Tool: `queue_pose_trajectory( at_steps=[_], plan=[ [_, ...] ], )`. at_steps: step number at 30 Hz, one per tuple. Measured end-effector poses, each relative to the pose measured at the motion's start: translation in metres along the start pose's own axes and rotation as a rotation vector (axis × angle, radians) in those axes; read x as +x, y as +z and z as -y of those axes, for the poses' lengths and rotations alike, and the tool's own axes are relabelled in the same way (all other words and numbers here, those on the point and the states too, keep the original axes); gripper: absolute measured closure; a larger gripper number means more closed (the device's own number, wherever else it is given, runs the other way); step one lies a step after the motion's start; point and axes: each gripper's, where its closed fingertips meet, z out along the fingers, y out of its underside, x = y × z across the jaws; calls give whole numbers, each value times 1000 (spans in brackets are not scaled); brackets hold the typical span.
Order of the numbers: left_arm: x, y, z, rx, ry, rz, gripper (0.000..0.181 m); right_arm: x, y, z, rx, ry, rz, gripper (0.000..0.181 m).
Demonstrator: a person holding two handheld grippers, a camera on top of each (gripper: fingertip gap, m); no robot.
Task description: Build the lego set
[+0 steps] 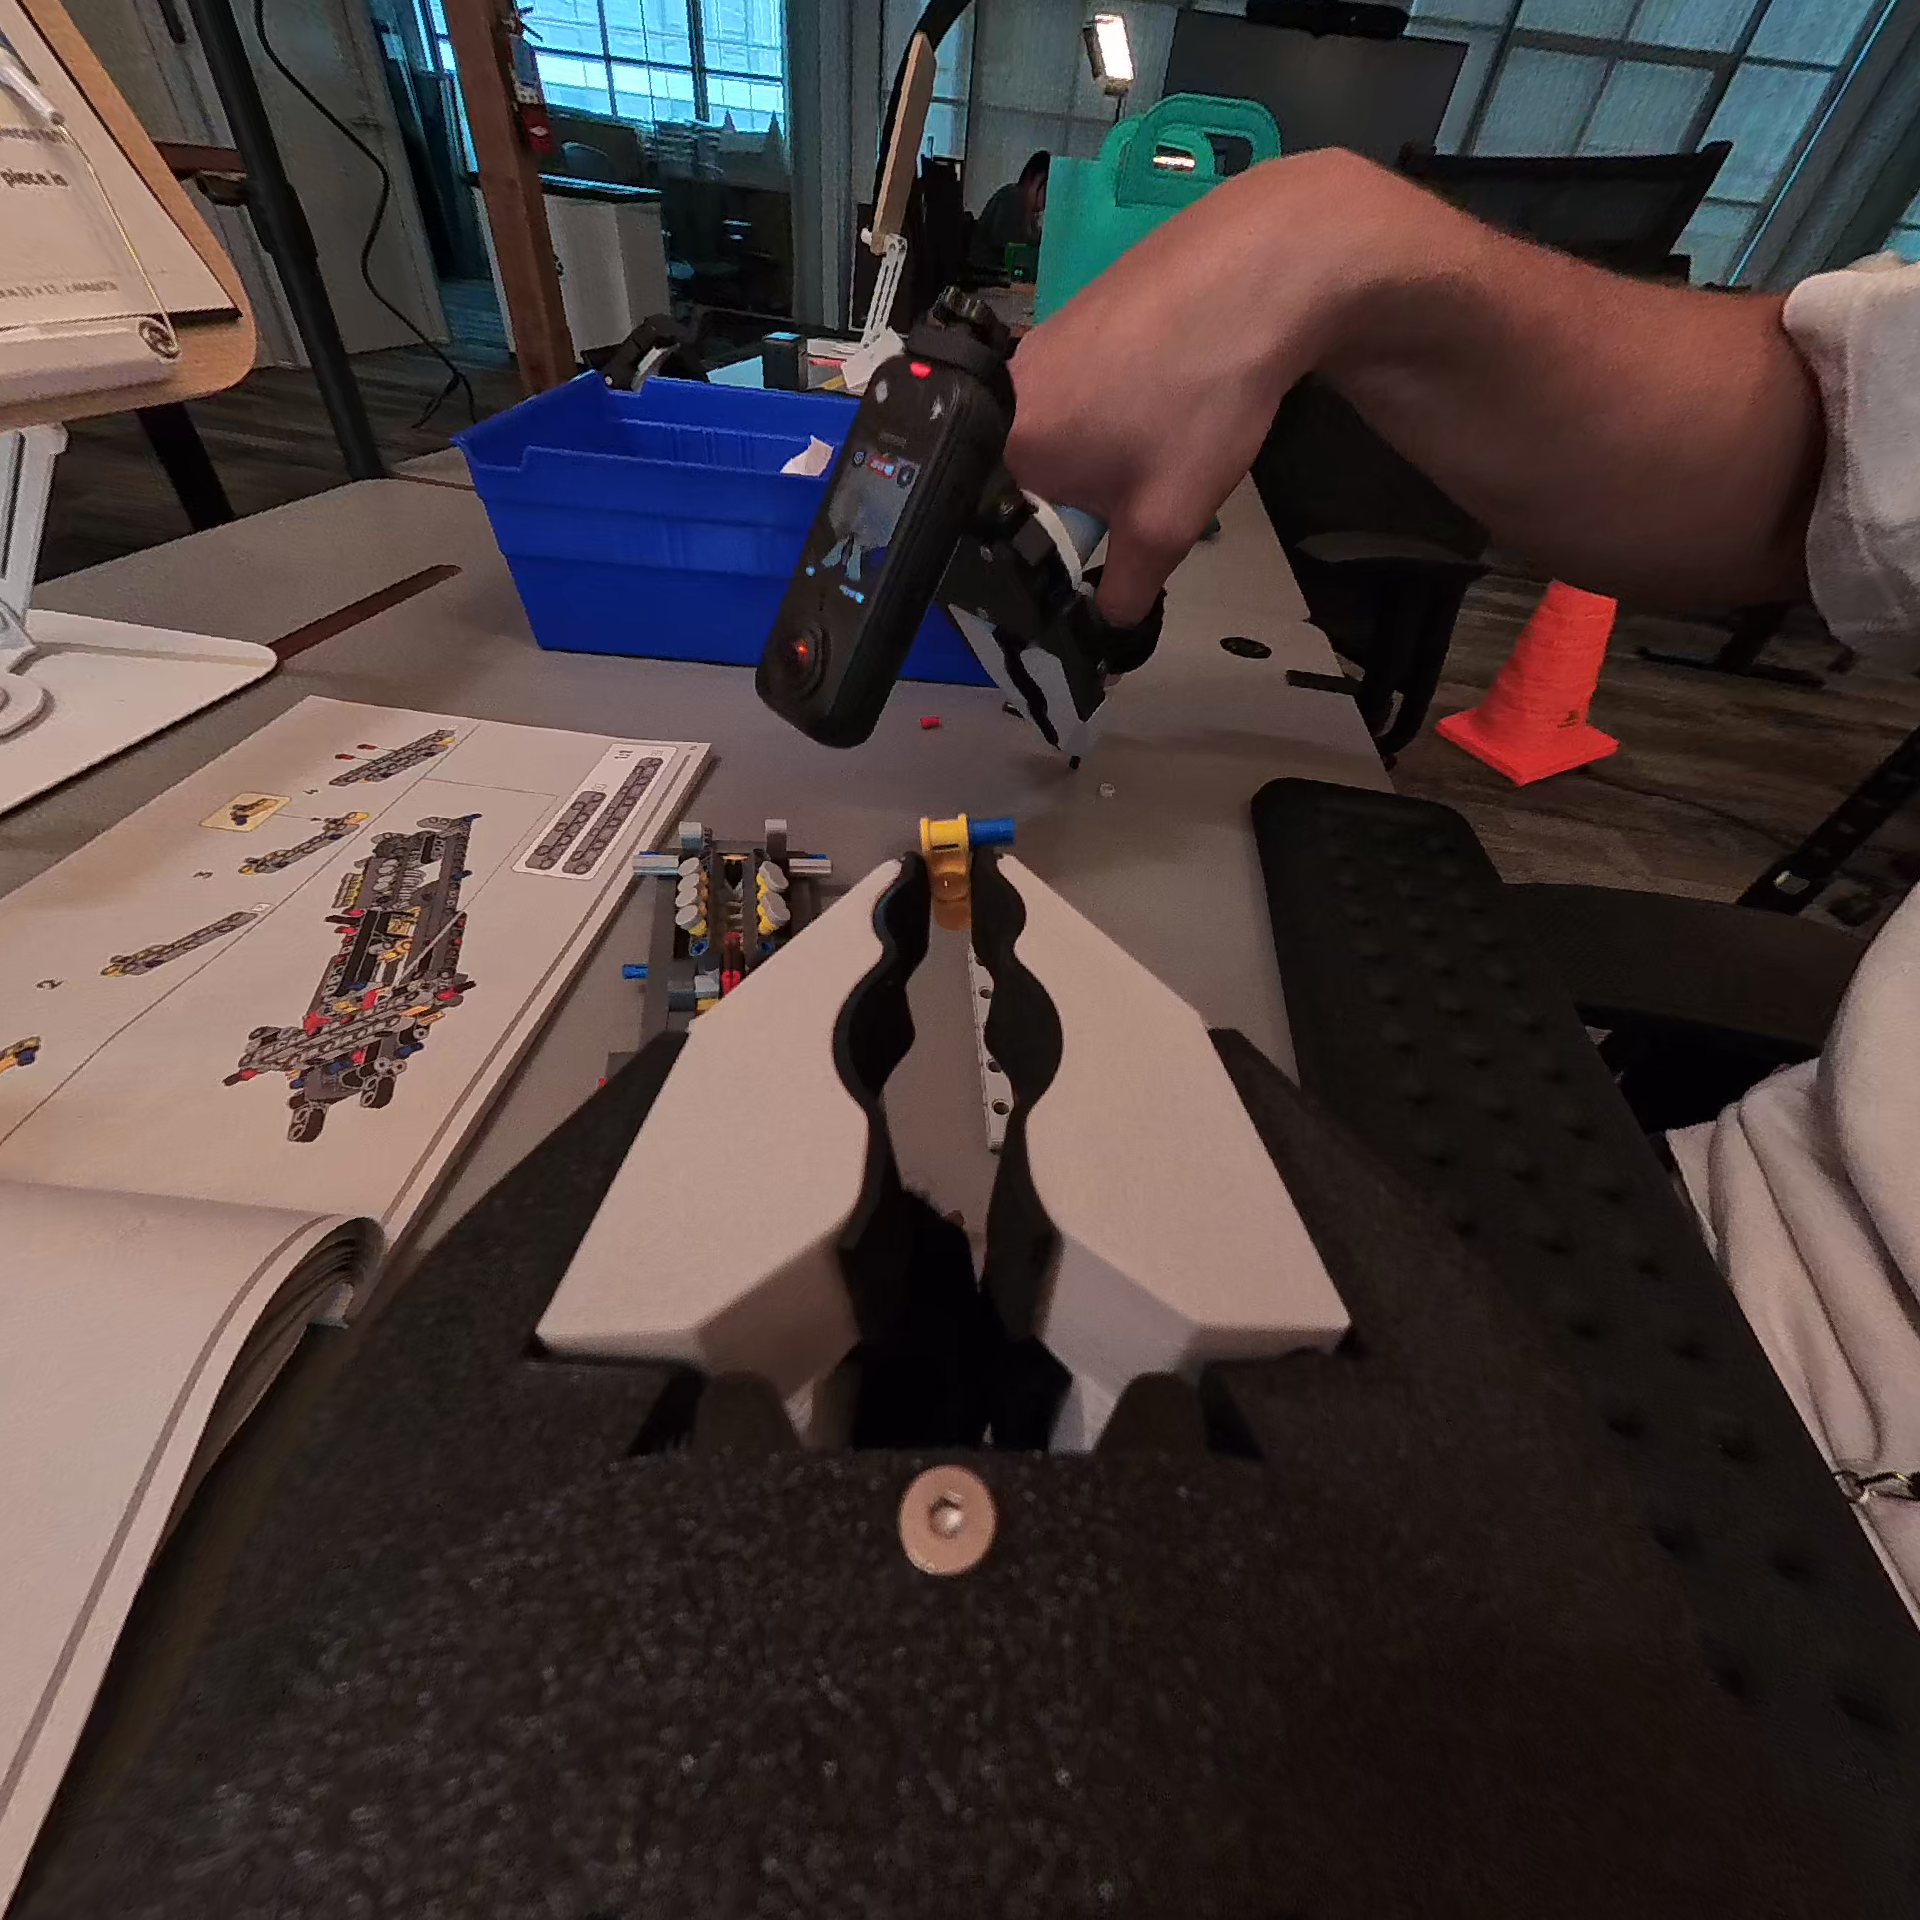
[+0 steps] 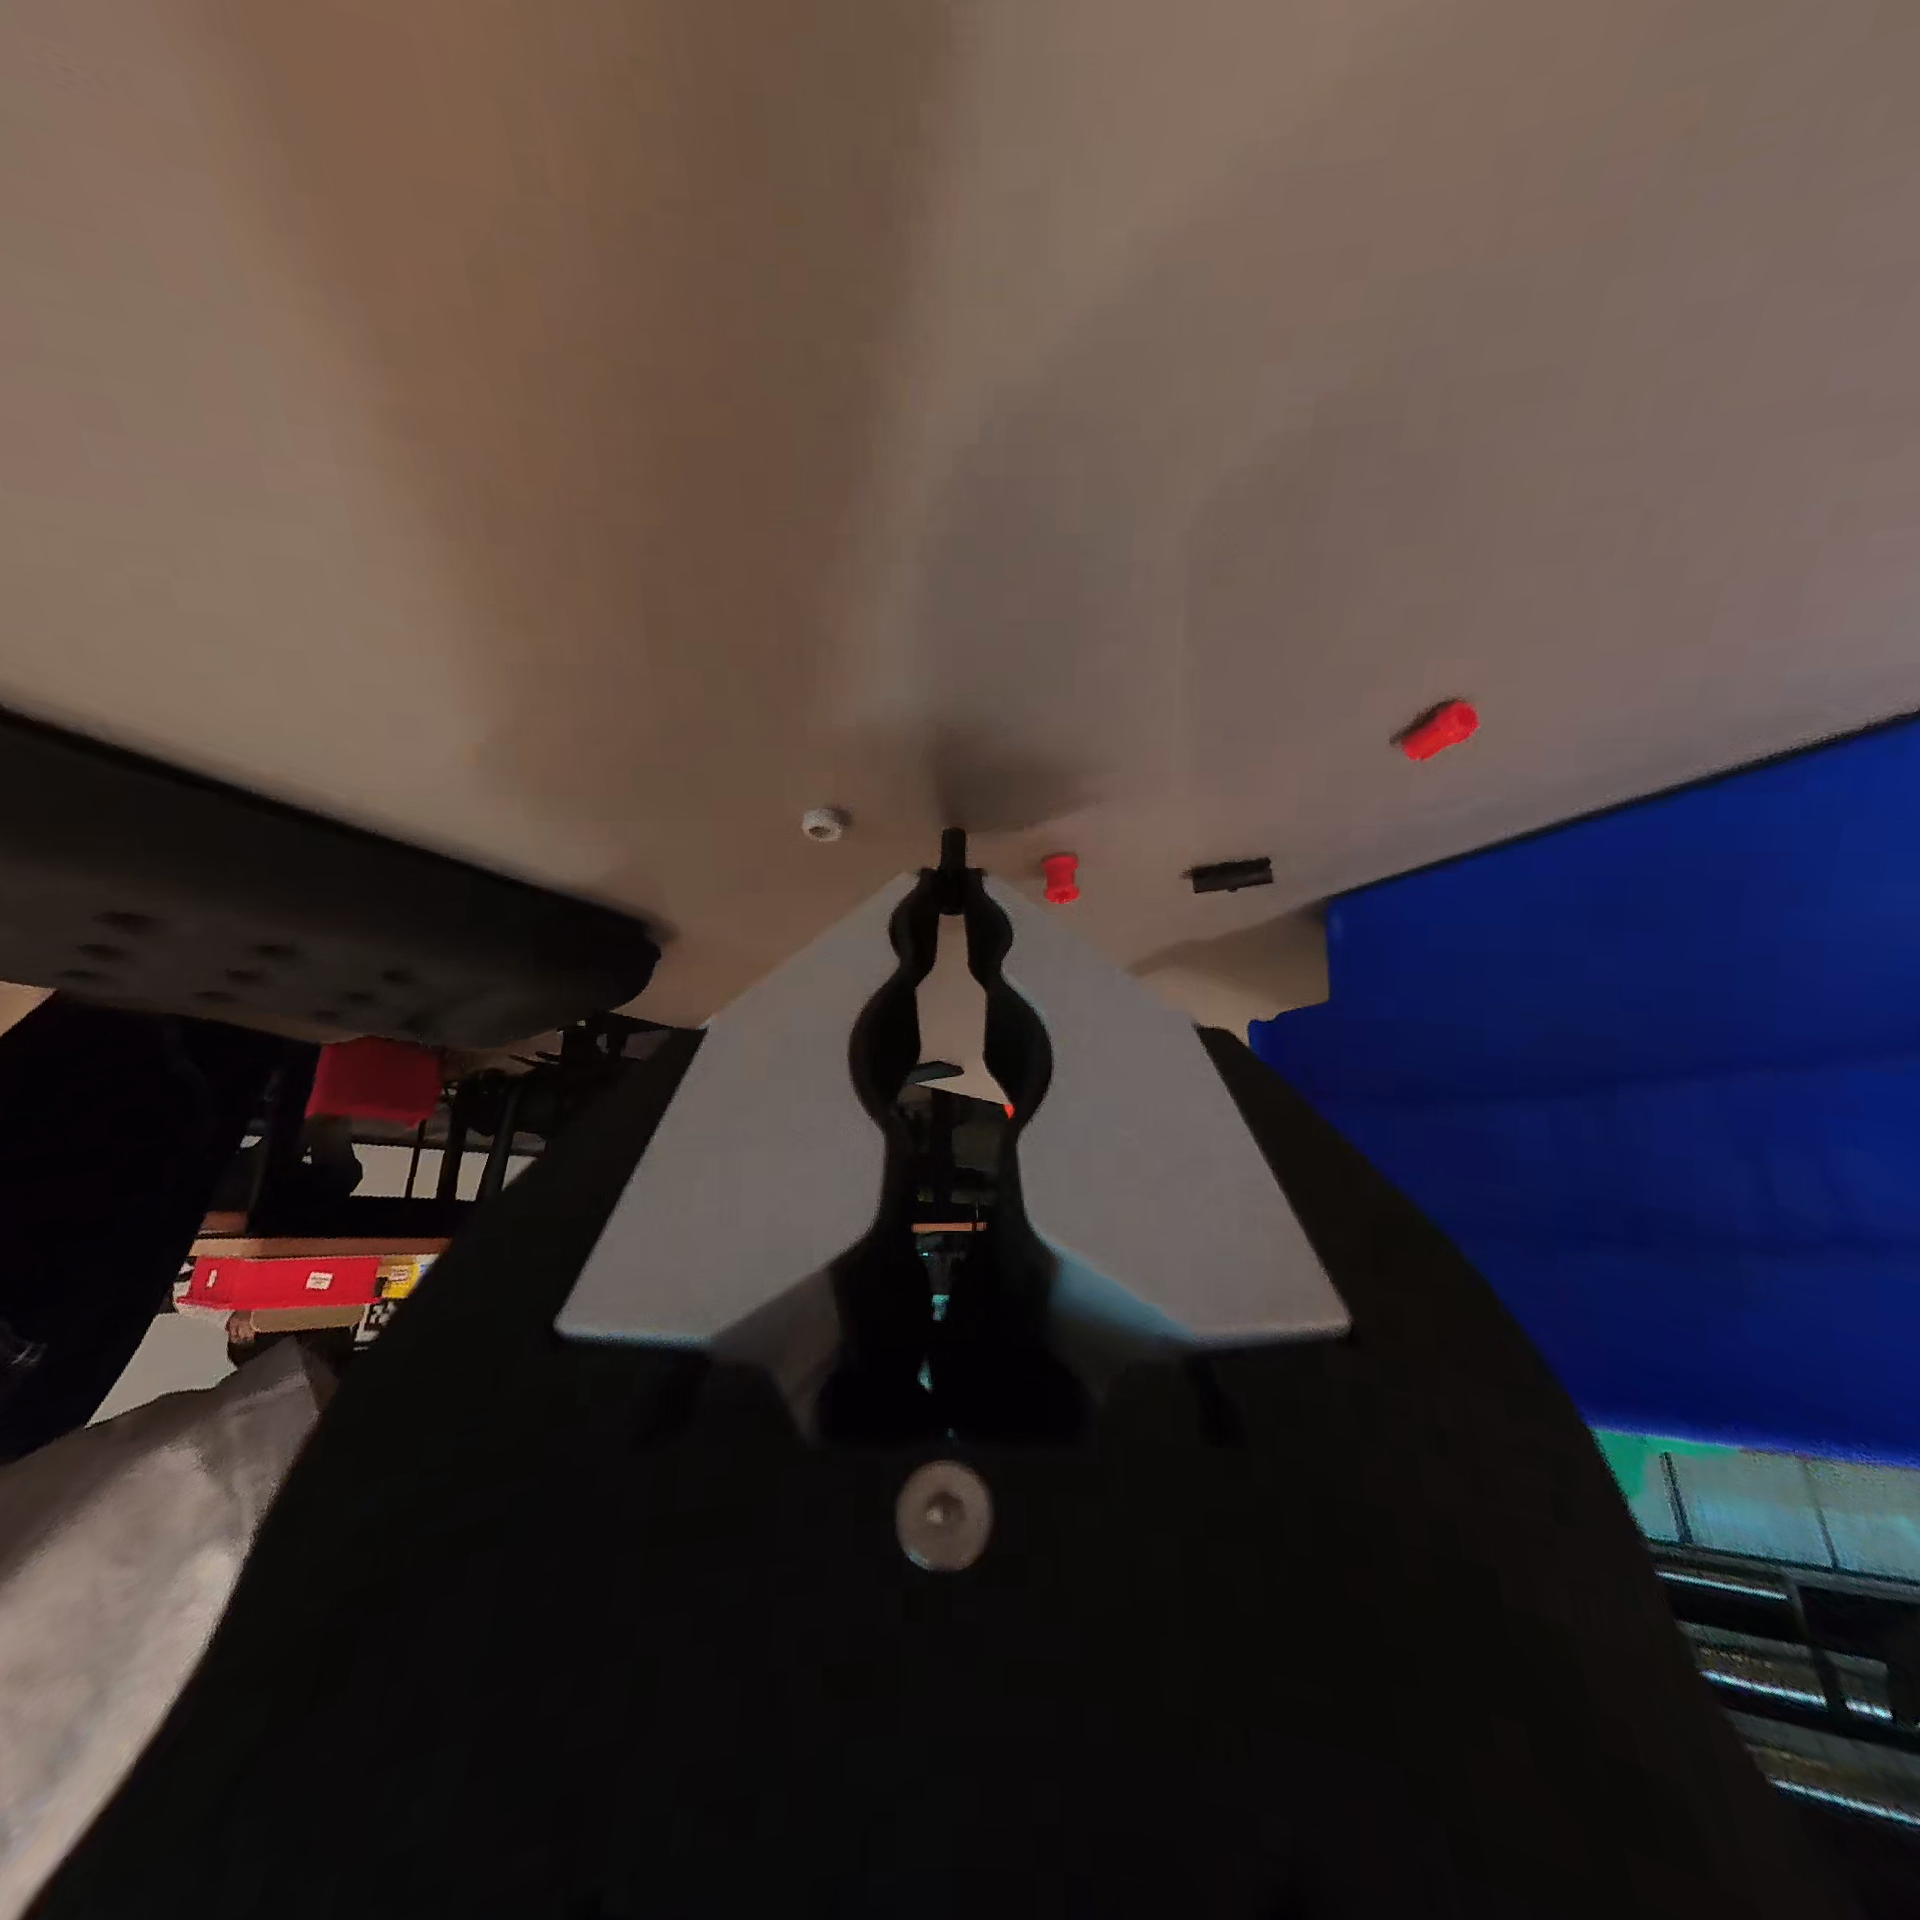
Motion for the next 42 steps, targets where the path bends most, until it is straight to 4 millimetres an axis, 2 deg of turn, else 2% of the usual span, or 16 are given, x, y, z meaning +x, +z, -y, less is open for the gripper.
queue_pose_trajectory(
  at_steps=[8,16,19,23,25,27,28,29,30,32,33,42],
  plan=[
    [0,0,-1,-2,4,-4,175,-1,1,2,8,-35,-2,177],
    [2,0,-1,-3,16,-5,175,-1,1,6,37,-56,4,164],
    [1,0,0,2,17,-1,175,0,-11,12,225,-94,-13,163],
    [-2,-2,0,2,21,8,175,8,-37,11,675,-91,-68,162],
    [-4,-3,1,7,20,14,175,-1,-35,3,868,-90,-23,162],
    [-5,-4,3,13,10,12,175,-7,-29,-3,1010,-69,9,150],
    [-5,-4,3,16,8,12,175,-13,-26,-4,1070,-72,37,154],
    [-5,-4,4,19,6,13,175,-16,-22,-5,1097,-76,38,167],
    [-5,-5,5,23,3,11,175,-13,-15,-7,1096,-67,5,171],
    [-4,-4,5,24,-3,7,175,-5,-4,-7,1063,-42,-81,160],
    [-4,-4,4,21,-4,7,175,-4,-2,-5,1063,-48,-94,160],
    [0,-1,0,6,-1,-6,175,3,-3,6,1034,-73,-100,165]
  ],
)
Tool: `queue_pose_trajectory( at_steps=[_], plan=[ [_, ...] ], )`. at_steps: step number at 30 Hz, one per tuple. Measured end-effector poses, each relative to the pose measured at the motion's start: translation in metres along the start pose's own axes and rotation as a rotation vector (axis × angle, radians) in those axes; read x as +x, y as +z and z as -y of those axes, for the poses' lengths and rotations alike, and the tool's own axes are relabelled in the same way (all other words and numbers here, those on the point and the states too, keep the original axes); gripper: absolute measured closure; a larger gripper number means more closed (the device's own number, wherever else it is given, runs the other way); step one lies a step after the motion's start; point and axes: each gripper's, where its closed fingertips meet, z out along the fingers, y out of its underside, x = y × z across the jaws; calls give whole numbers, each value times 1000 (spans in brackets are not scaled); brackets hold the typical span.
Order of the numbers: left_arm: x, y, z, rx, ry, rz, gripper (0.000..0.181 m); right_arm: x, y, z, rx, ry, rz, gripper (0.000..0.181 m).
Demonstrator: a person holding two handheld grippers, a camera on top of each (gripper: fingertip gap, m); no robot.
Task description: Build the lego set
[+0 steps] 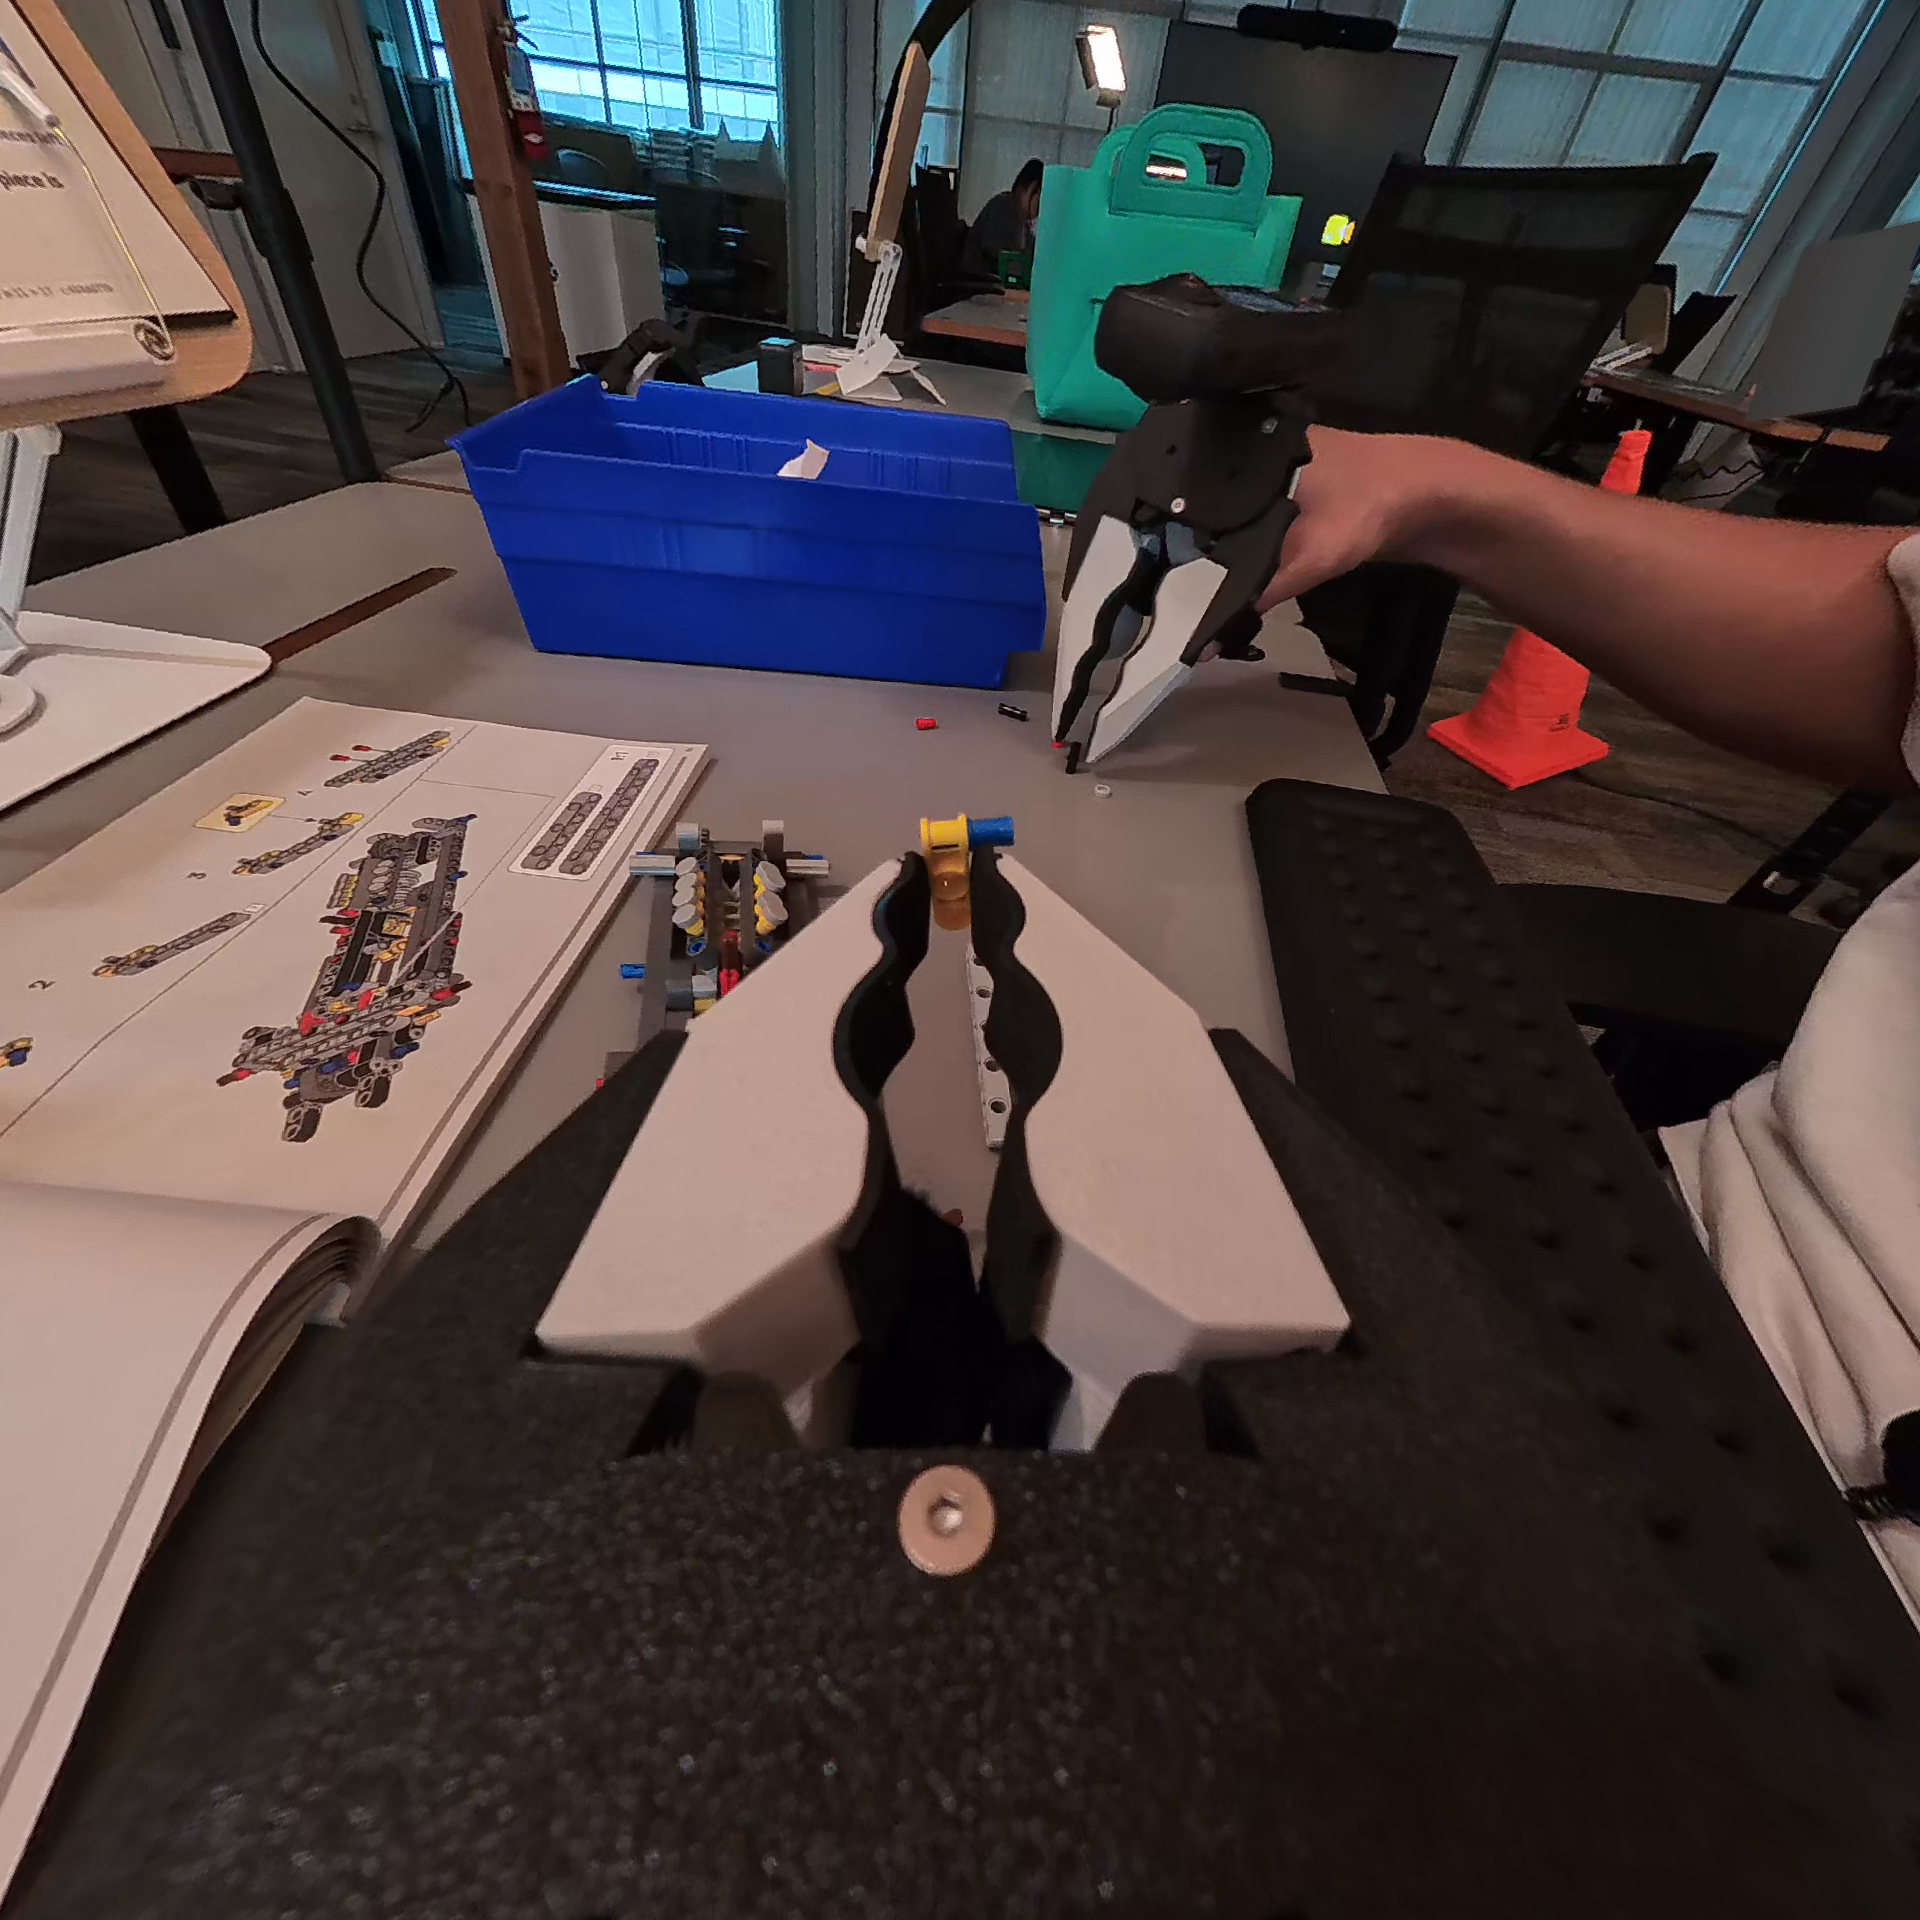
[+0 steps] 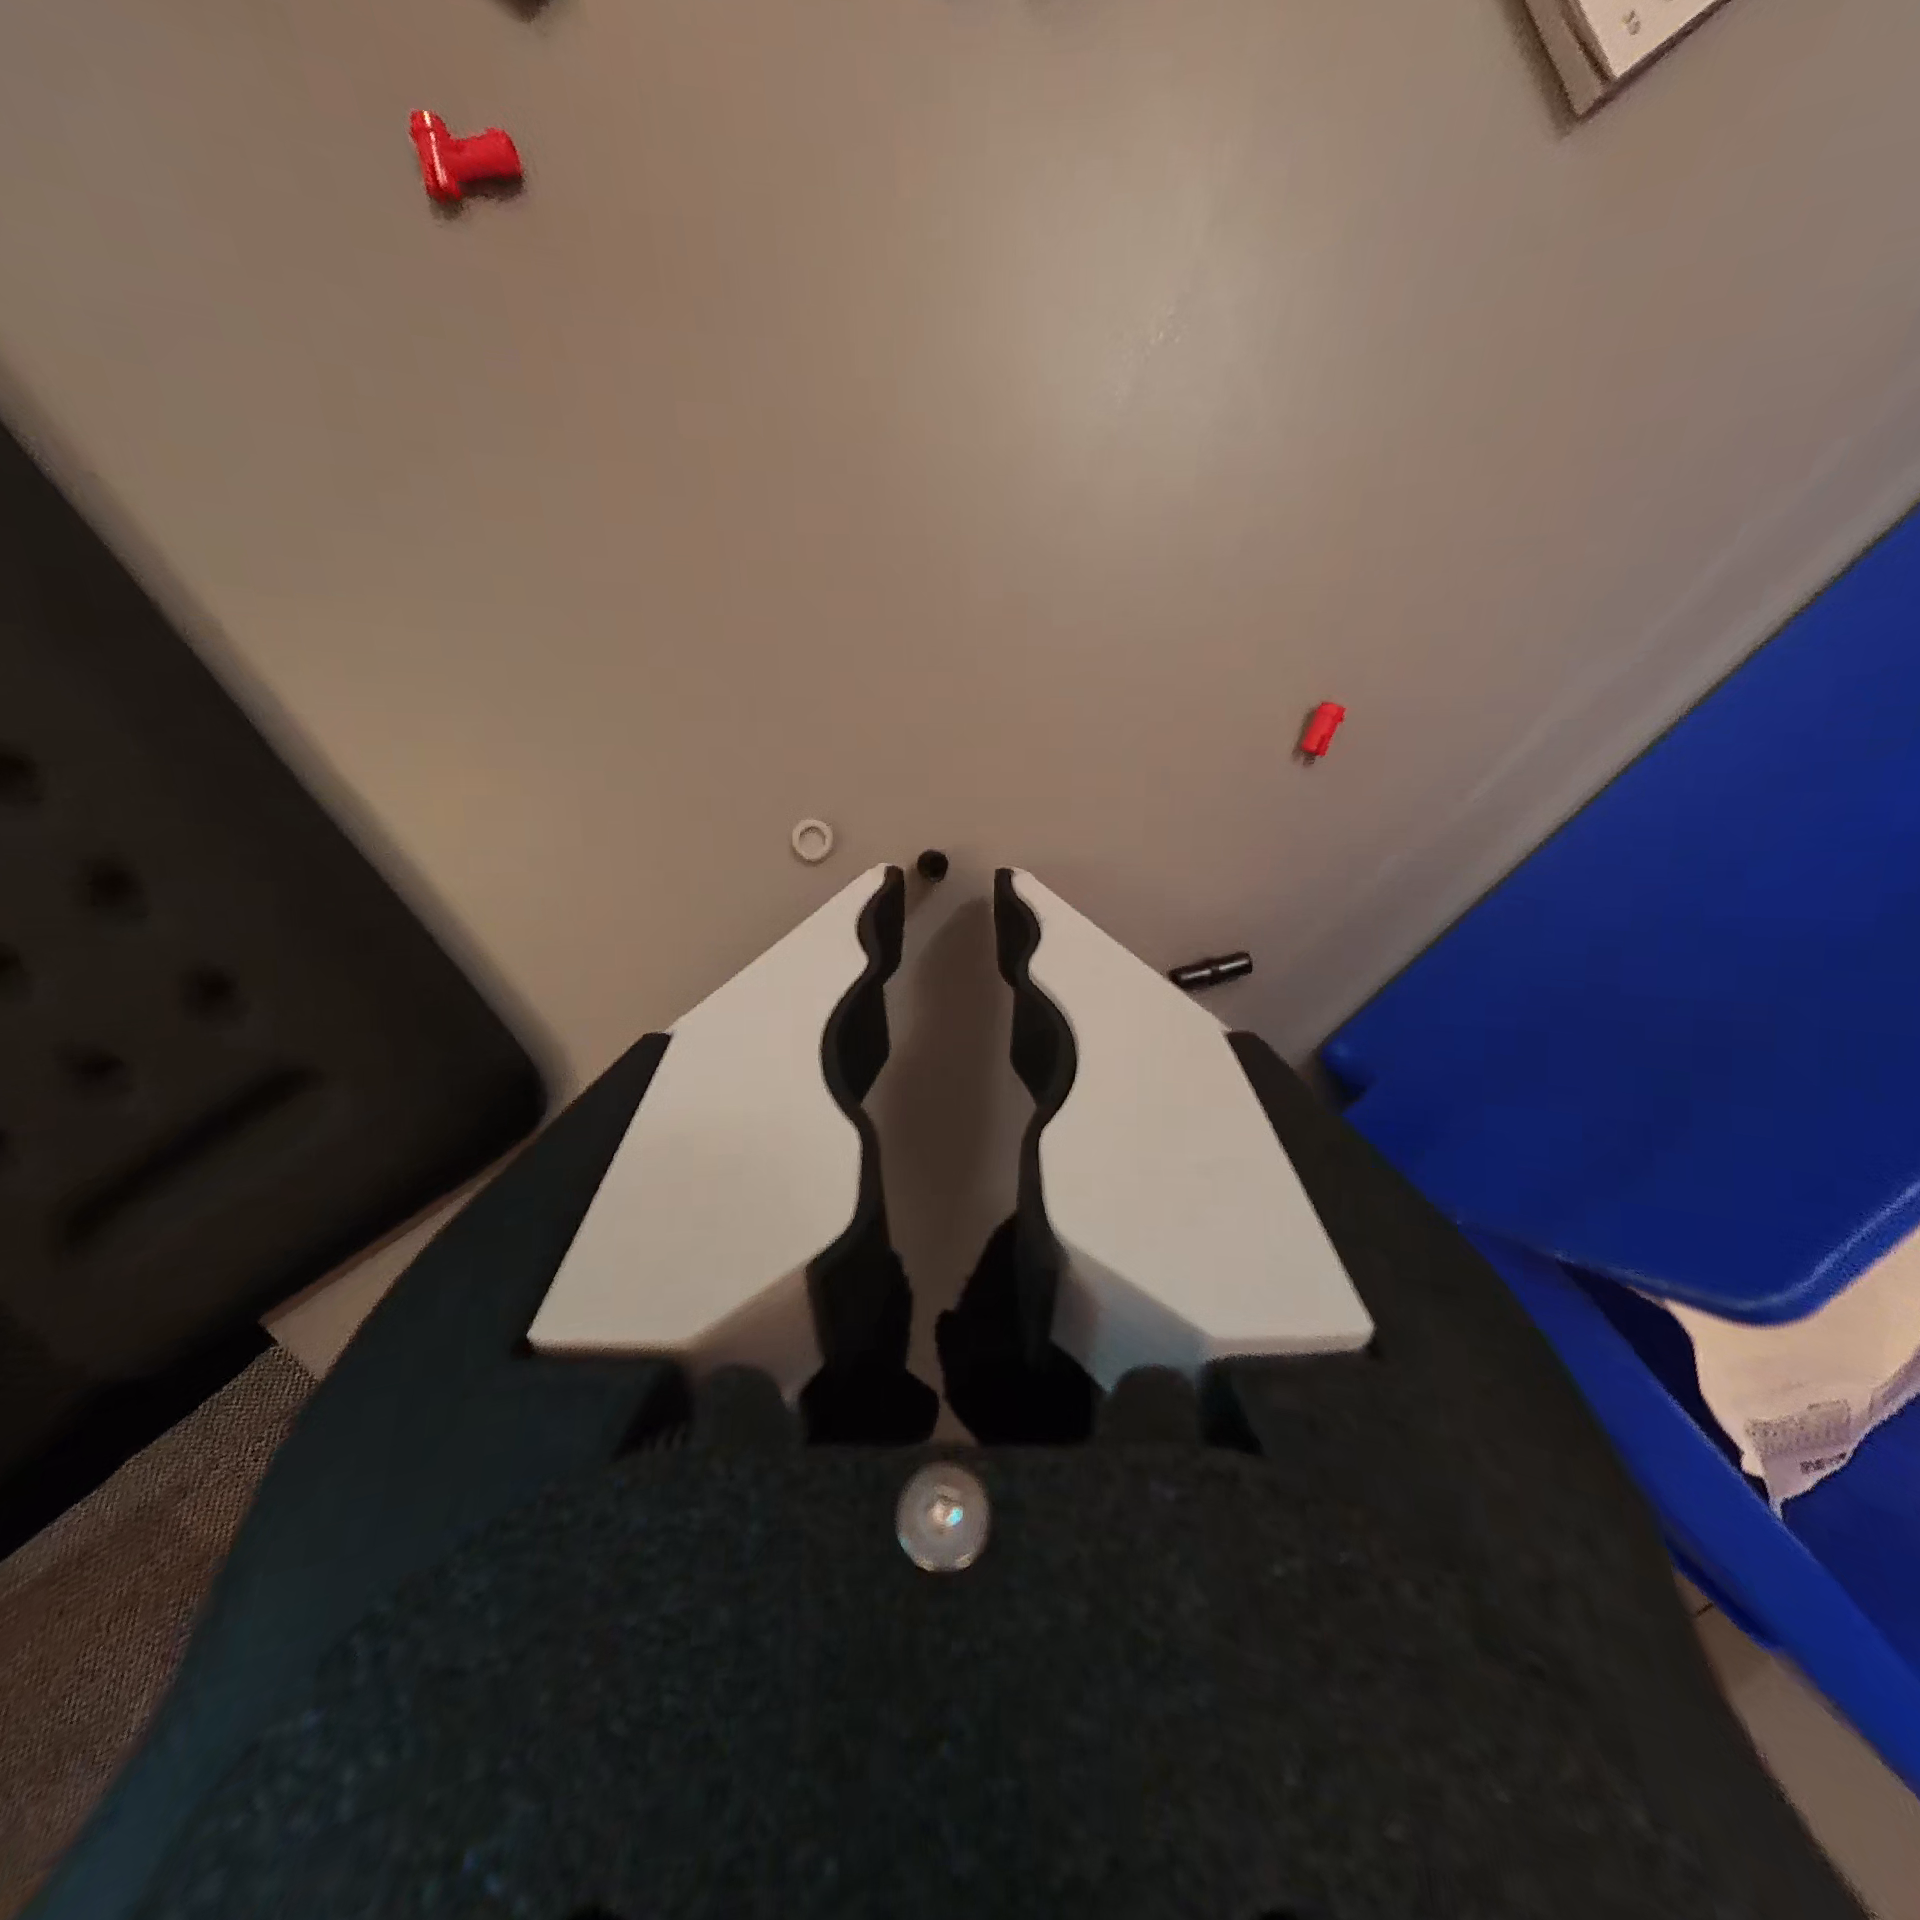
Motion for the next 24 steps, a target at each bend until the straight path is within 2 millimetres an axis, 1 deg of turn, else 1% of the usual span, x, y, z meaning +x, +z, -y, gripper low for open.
queue_pose_trajectory(
  at_steps=[10,12,16,19,24],
  plan=[
    [3,2,-3,-11,5,-11,175,-3,9,2,-44,-18,42,170],
    [3,2,-4,-14,3,-12,175,-4,10,1,-55,-19,51,177],
    [2,2,-4,-14,2,-11,175,-2,7,0,-56,-39,25,176],
    [2,2,-4,-15,1,-12,175,-3,4,2,-48,-14,41,172],
    [3,2,-6,-19,3,-16,175,-3,5,-1,-63,-23,41,172]
  ],
)
